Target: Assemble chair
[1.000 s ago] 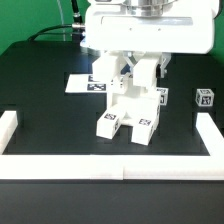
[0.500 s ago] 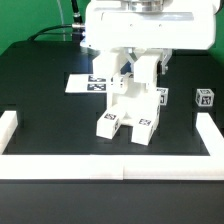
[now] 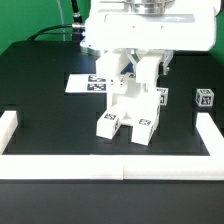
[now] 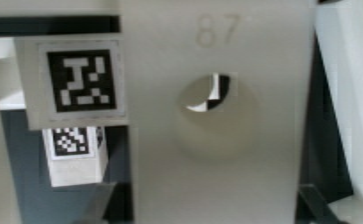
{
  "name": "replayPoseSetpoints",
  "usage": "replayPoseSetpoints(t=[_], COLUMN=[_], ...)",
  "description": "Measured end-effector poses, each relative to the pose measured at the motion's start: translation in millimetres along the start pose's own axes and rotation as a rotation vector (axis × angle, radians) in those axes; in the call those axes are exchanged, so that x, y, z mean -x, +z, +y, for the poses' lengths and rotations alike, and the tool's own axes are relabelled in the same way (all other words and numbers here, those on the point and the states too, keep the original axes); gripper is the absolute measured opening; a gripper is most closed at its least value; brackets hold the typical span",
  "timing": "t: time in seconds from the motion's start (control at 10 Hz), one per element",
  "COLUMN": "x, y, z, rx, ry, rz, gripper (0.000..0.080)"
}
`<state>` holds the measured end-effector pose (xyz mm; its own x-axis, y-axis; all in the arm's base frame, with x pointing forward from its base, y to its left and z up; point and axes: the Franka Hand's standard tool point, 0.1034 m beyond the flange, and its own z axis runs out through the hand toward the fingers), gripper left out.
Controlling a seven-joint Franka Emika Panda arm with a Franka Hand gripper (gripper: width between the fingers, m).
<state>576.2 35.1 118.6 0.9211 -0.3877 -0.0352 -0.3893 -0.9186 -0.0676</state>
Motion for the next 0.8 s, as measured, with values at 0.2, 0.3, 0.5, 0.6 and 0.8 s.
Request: replayPoseSetpoints(t=[0.2, 0.3, 0.5, 0.6, 0.8], x=[-0.2, 0.5, 2.3, 1.7, 0.7], y=[-0.2, 0.1, -0.1, 0.1, -0.1], z=[-0.6, -2.2, -5.0, -3.6, -3.2], rx=[-0.001, -0.001, -0.004, -0.005, -0.006], ry=[0.003, 0.009, 0.019, 0.018, 0.017], rz=[0.004, 0.008, 0.022, 0.029, 0.031], gripper=[0.0289, 0.0289, 0.0289, 0.0289, 0.0289])
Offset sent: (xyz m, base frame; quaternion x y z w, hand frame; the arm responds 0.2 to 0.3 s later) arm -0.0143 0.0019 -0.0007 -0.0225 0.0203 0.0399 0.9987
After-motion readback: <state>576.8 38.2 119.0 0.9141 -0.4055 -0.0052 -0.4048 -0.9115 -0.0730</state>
